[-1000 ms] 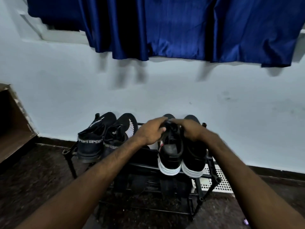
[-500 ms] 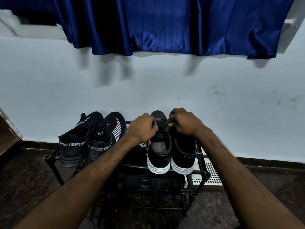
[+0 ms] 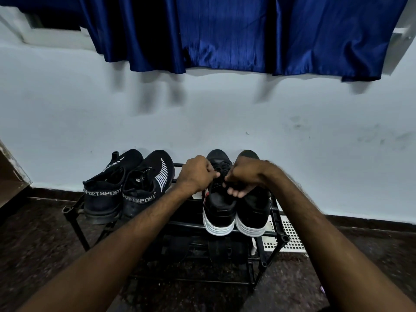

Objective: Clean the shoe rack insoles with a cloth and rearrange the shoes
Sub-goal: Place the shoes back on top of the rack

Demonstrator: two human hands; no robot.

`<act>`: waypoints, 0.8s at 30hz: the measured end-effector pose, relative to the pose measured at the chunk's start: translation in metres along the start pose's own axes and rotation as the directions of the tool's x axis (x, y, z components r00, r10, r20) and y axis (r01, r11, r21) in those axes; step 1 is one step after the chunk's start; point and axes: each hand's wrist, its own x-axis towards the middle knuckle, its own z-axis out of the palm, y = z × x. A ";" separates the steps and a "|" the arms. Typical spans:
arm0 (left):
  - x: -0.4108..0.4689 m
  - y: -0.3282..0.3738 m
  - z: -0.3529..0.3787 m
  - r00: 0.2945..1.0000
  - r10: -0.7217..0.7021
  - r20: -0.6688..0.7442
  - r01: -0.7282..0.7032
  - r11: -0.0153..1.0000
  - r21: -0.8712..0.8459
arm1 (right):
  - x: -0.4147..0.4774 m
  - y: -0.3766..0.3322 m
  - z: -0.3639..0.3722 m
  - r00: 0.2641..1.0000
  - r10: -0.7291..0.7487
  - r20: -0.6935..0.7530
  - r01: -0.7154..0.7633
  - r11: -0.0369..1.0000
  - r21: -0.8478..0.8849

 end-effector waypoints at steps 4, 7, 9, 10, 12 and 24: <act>-0.004 0.016 -0.008 0.986 -0.129 0.107 0.163 0.891 -0.424 | 0.007 0.007 0.006 0.992 0.062 0.111 -0.095 0.940 0.328; -0.008 0.019 -0.006 0.979 -0.145 0.146 0.196 0.873 -0.447 | 0.012 0.013 -0.006 0.966 0.038 0.254 -0.176 0.819 0.547; -0.012 0.020 -0.002 0.984 -0.118 0.135 0.165 0.893 -0.419 | 0.015 0.018 -0.008 0.951 0.019 0.310 -0.211 0.772 0.600; -0.013 0.021 -0.001 0.988 -0.091 0.128 0.135 0.911 -0.390 | 0.017 0.019 -0.006 0.953 0.020 0.303 -0.203 0.783 0.587; -0.014 0.019 -0.005 0.986 -0.022 0.165 0.077 0.940 -0.332 | 0.019 0.018 0.001 0.981 0.029 0.190 -0.126 0.842 0.525; 0.001 -0.014 -0.038 0.991 0.093 0.091 -0.087 0.994 -0.064 | 0.023 0.010 0.020 0.994 0.104 0.036 -0.107 0.830 0.547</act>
